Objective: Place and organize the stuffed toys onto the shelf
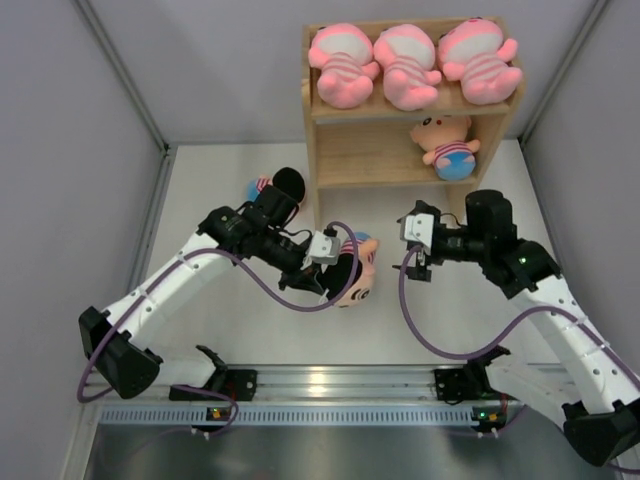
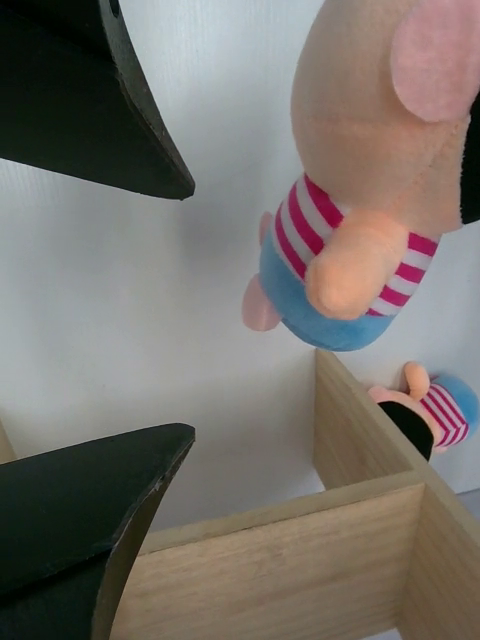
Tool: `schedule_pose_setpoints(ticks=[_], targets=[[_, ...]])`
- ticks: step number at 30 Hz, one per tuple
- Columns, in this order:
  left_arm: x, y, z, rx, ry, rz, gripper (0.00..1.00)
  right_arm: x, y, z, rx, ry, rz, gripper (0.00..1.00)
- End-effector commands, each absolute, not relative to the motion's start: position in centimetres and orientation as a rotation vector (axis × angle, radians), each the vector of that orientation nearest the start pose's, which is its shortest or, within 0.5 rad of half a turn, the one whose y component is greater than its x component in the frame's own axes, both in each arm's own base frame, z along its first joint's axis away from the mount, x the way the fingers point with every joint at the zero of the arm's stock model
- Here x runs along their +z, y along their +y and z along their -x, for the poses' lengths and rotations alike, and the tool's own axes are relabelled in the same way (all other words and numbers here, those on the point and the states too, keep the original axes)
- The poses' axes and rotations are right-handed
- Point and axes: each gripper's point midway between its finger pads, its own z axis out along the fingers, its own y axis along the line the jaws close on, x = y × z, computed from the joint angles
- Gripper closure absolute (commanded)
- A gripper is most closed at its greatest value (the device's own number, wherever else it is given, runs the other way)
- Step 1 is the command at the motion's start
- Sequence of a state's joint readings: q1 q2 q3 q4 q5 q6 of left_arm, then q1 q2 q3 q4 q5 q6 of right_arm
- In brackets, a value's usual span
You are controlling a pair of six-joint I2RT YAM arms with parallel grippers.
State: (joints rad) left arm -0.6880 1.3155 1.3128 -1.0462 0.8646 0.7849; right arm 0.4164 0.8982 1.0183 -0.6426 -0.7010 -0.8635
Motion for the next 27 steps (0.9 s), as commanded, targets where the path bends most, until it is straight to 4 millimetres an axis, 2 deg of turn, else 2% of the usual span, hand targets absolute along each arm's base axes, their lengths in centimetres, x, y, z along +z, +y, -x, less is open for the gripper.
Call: schedule_pose_setpoints(ticks=[1, 9, 11, 15, 18, 19, 20, 21, 22, 23, 25, 26, 27], targets=[[26.0, -27.0, -13.0, -1.11, 1.429, -1.831, 1.0, 29.5, 20.8, -22.6, 0.368, 1.17, 1.566, 0.05], [26.8, -27.5, -12.4, -1.118, 1.393, -1.863, 1.0, 28.3, 24.5, -23.7, 0.475, 1.087, 1.665, 0.05], [26.8, -27.5, -12.5, -1.116, 1.393, -1.87, 1.0, 28.0, 25.6, -23.2, 0.53, 1.059, 1.687, 0.05], [27.2, -27.5, -12.9, -1.079, 1.383, -1.87, 1.0, 27.1, 26.8, -20.6, 0.678, 1.035, 1.77, 0.06], [27.2, -27.5, -13.6, -1.031, 1.395, -1.872, 1.0, 25.7, 26.8, -18.4, 0.738, 1.05, 1.81, 0.2], [27.1, -27.5, -14.0, -1.018, 1.408, -1.87, 1.0, 26.2, 27.2, -18.5, 0.727, 1.006, 1.786, 0.27], [27.0, -27.6, -14.2, -1.006, 1.417, -1.869, 1.0, 27.3, 27.1, -17.4, 0.745, 0.986, 1.745, 0.43], [27.0, -27.6, -14.5, -0.994, 1.425, -1.869, 1.0, 27.8, 27.4, -17.1, 0.753, 0.962, 1.706, 0.51], [26.9, -27.6, -14.8, -0.974, 1.436, -1.868, 1.0, 26.8, 27.3, -16.8, 0.774, 0.984, 1.678, 0.58], [27.0, -27.6, -15.0, -0.968, 1.439, -1.866, 1.0, 28.7, 27.4, -16.6, 0.771, 0.96, 1.601, 0.68], [27.4, -27.6, -15.2, -0.955, 1.437, -1.858, 1.0, 28.6, 27.1, -16.7, 0.772, 1.011, 1.55, 0.76], [27.8, -27.6, -15.4, -0.937, 1.437, -1.852, 1.0, 29.1, 26.9, -16.5, 0.781, 1.035, 1.517, 0.88], [28.0, -27.6, -15.6, -0.925, 1.443, -1.844, 1.0, 28.8, 26.6, -16.8, 0.764, 1.075, 1.494, 0.96]])
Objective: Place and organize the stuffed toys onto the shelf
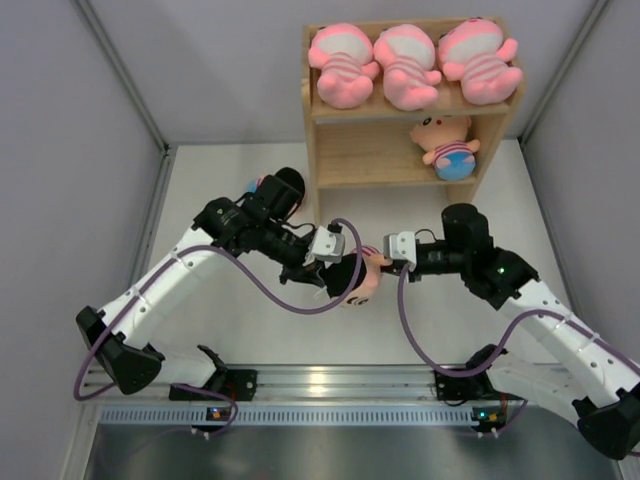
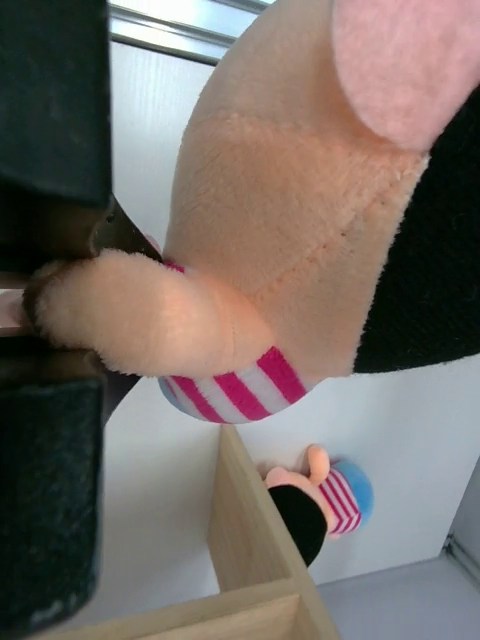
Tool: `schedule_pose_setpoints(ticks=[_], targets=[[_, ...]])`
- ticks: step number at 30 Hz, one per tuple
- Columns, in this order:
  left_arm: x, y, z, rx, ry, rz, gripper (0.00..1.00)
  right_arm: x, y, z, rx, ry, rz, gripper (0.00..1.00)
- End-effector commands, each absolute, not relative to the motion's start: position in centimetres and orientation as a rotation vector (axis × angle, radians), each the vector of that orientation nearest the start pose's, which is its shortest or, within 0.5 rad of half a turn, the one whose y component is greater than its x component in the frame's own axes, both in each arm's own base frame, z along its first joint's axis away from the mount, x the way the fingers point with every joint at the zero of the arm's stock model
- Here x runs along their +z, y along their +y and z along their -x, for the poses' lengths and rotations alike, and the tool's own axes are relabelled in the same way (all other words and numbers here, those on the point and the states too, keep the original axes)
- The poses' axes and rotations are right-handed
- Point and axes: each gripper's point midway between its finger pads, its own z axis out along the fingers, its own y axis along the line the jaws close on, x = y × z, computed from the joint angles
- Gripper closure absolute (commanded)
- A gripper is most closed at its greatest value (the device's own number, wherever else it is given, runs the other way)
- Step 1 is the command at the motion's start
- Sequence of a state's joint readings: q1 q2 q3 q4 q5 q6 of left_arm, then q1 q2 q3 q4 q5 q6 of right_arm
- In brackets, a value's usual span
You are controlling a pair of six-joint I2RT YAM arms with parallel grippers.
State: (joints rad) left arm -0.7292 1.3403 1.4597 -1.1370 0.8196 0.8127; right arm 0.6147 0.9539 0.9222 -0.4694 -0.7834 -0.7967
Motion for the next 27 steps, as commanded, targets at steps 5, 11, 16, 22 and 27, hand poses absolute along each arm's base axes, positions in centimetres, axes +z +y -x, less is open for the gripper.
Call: schedule_pose_setpoints(ticks=[5, 11, 16, 22, 27], targets=[[29.9, -27.7, -17.4, -0.828, 1.482, -1.784, 0.72, 28.6, 25.7, -18.1, 0.746, 1.256, 1.329, 1.0], [32.3, -27.3, -19.6, -0.71, 1.563, -1.631, 0.47, 28.3, 25.3, -19.6, 0.794, 1.497, 1.129, 1.0], [33.6, -26.4, -22.8, -0.539, 1.648, -1.424, 0.21, 27.4, 24.4, -21.5, 0.748, 1.631, 0.95, 1.0], [35.4, -25.9, -23.6, -0.5, 1.626, -1.348, 0.11, 26.6, 22.8, -22.8, 0.743, 1.754, 0.731, 1.0], [35.6, -25.3, -23.6, -0.475, 1.628, -1.332, 0.01, 27.3, 19.1, -25.6, 0.649, 1.867, 0.379, 1.0]])
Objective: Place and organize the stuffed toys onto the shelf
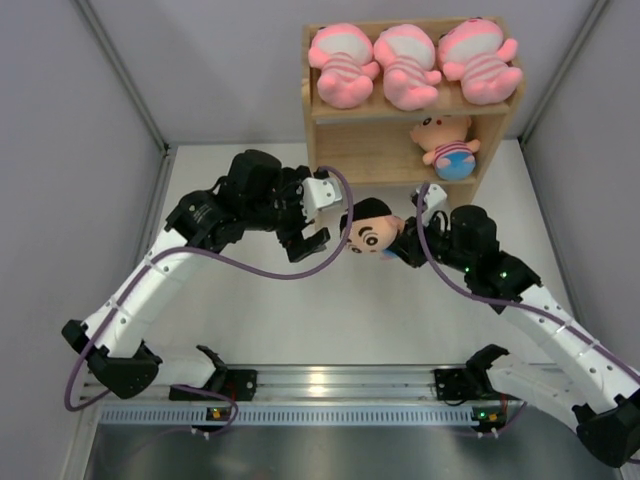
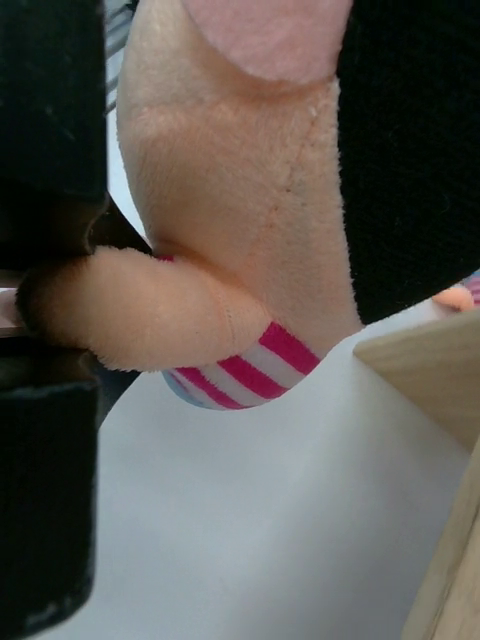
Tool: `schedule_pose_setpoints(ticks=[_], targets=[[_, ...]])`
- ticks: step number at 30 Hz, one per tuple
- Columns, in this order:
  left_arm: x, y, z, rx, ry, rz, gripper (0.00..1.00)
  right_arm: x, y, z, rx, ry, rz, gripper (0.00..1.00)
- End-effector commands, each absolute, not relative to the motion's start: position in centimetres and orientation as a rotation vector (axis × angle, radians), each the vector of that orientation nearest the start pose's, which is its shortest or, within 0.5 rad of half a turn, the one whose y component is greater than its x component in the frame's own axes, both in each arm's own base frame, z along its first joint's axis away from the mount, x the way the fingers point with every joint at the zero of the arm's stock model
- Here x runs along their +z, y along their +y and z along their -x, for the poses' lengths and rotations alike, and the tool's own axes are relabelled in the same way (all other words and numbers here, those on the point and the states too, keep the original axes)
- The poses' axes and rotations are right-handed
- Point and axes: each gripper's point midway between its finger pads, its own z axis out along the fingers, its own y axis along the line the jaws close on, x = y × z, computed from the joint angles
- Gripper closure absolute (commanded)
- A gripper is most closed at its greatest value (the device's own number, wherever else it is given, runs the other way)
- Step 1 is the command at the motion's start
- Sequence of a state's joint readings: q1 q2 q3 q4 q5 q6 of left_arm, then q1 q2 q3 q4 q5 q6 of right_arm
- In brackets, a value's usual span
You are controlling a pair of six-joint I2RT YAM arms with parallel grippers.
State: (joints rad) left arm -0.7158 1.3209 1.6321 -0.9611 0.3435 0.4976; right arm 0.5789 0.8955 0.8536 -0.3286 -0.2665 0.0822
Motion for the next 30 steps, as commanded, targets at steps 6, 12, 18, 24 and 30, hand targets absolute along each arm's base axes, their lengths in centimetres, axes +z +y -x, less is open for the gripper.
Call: schedule_pose_setpoints(ticks=[6, 12, 18, 24, 30], targets=[[33.9, -25.6, -24.4, -0.462, 1.682, -1.333, 0.01, 28.6, 19.4, -27.2, 0.783, 1.921, 0.079, 1.0], [30.5, -26.9, -25.8, -0.479, 1.78, -1.346, 0.01, 29.2, 21.5, -27.8, 0.948, 1.959, -0.045, 1.0], [29.4, -29.0, -26.7, -0.526, 1.801, -1.384, 0.01, 30.4, 22.7, -27.7, 1.039, 1.946, -0.044, 1.0], [31.9, -32.0, -27.6, -0.641, 1.712, -1.35, 0.01, 30.3, 23.1, -26.6, 1.063, 1.962, 0.022, 1.0], [32.7, -34.2, -26.5, -0.817, 1.694, -1.34, 0.01, 31.2, 23.3, -25.9, 1.101, 1.919, 0.063, 1.0]])
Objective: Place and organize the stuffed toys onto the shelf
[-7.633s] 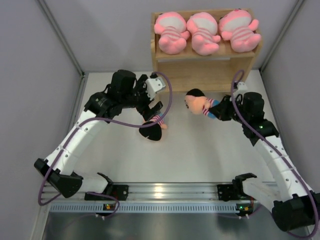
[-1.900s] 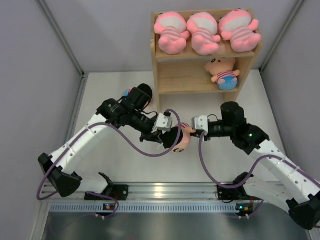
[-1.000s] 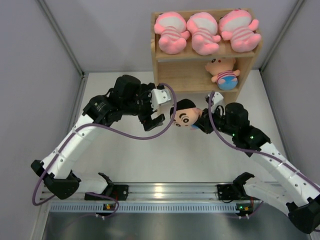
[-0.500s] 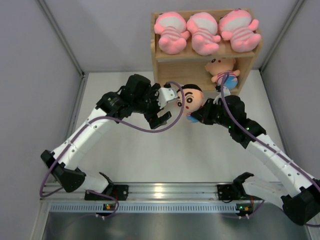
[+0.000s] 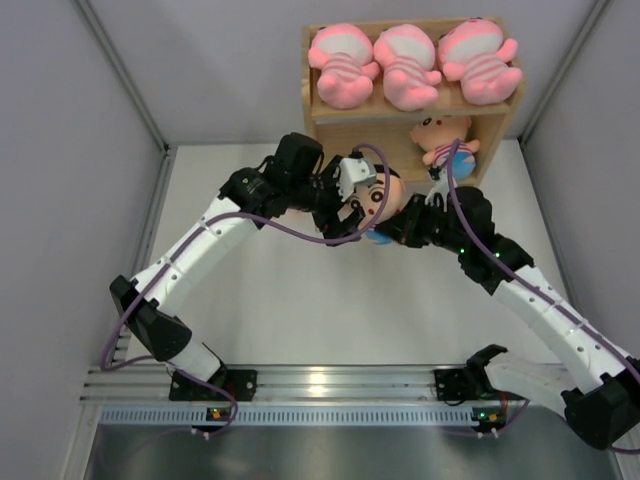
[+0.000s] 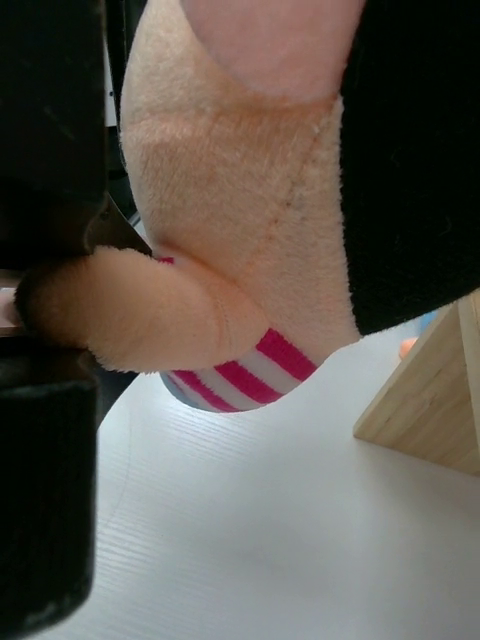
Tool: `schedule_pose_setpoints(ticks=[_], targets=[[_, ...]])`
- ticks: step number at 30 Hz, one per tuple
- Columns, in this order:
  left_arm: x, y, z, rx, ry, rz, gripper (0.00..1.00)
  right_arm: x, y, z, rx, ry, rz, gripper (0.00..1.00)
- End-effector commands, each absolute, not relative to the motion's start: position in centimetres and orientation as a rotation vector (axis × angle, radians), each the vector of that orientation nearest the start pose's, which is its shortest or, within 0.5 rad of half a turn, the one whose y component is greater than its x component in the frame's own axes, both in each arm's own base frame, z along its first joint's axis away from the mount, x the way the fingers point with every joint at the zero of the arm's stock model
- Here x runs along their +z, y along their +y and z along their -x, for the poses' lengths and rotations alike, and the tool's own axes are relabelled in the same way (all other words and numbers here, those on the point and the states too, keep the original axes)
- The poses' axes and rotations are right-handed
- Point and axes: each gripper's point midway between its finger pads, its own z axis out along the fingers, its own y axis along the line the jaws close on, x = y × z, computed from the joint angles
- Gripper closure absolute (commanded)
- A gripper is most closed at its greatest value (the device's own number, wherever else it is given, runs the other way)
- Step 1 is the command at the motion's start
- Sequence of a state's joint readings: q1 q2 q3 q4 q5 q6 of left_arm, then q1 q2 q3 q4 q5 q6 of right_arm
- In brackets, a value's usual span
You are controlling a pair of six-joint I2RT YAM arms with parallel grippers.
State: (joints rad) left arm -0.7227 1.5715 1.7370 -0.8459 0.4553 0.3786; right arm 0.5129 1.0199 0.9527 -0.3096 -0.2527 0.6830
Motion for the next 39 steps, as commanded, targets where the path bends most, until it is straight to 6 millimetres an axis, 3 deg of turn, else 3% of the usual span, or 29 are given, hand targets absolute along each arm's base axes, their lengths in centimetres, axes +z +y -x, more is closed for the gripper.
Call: schedule_pose_setpoints(ticks=[1, 5, 9, 12, 13, 14, 15, 17, 21, 24, 27, 29, 30, 31, 33, 34, 36, 38, 39], targets=[[33.1, -34.4, -27.0, -0.813, 1.689, -1.313, 0.03, 31.3, 23.4, -25.8, 1.108, 1.913, 0.083, 1.0], [34.4, -34.7, -28.2, -0.796, 1.683, -1.216, 0.03, 31.7, 24.7, -24.5, 1.168, 1.904, 0.243, 1.0], [35.9, -34.6, -28.5, -0.788, 1.648, -1.174, 0.04, 30.8, 25.6, -23.4, 1.211, 1.911, 0.391, 1.0], [35.9, -34.9, -28.0, -0.825, 1.644, -1.186, 0.43, 31.3, 26.0, -22.9, 1.246, 1.869, 0.439, 1.0], [35.8, -34.8, -28.2, -0.818, 1.66, -1.168, 0.74, 31.4, 26.1, -22.8, 1.256, 1.856, 0.453, 0.99], [35.8, -34.7, -28.2, -0.822, 1.677, -1.151, 0.96, 31.7, 26.3, -22.5, 1.274, 1.838, 0.48, 0.96], [35.4, -34.6, -28.2, -0.819, 1.693, -1.14, 1.0, 31.9, 26.2, -22.4, 1.259, 1.825, 0.503, 0.86], [35.4, -34.4, -27.8, -0.836, 1.683, -1.156, 1.0, 31.7, 25.7, -22.4, 1.21, 1.834, 0.511, 0.78], [34.4, -33.7, -27.6, -0.819, 1.709, -1.154, 1.0, 31.8, 23.7, -22.4, 1.03, 1.807, 0.559, 0.44], [33.8, -32.9, -27.7, -0.812, 1.728, -1.147, 1.0, 32.0, 21.5, -22.3, 0.84, 1.763, 0.65, 0.32], [33.0, -32.1, -28.3, -0.782, 1.761, -1.122, 1.0, 33.2, 19.2, -21.8, 0.616, 1.621, 0.811, 0.31], [32.8, -31.7, -28.9, -0.751, 1.769, -1.111, 1.0, 32.9, 19.2, -20.4, 0.557, 1.527, 0.954, 0.3], [32.6, -31.7, -29.0, -0.748, 1.774, -1.111, 1.0, 33.6, 18.7, -19.6, 0.464, 1.395, 1.056, 0.29], [32.6, -31.5, -29.3, -0.743, 1.774, -1.106, 1.0, 32.7, 19.2, -19.1, 0.433, 1.329, 1.123, 0.27], [32.8, -31.6, -29.4, -0.748, 1.77, -1.105, 1.0, 33.6, 18.1, -19.1, 0.25, 1.161, 1.181, 0.25], [32.9, -31.7, -29.3, -0.757, 1.767, -1.107, 1.0, 32.6, 18.5, -18.8, 0.214, 1.115, 1.229, 0.25], [33.1, -31.8, -29.3, -0.766, 1.765, -1.106, 1.0, 33.7, 18.8, -18.5, 0.09, 0.957, 1.279, 0.25], [32.9, -31.8, -29.5, -0.766, 1.772, -1.102, 1.0, 33.8, 18.6, -19.6, -0.042, 0.93, 1.257, 0.25], [33.0, -31.9, -29.5, -0.767, 1.77, -1.102, 1.0, 33.4, 19.9, -19.1, -0.109, 0.844, 1.349, 0.24]])
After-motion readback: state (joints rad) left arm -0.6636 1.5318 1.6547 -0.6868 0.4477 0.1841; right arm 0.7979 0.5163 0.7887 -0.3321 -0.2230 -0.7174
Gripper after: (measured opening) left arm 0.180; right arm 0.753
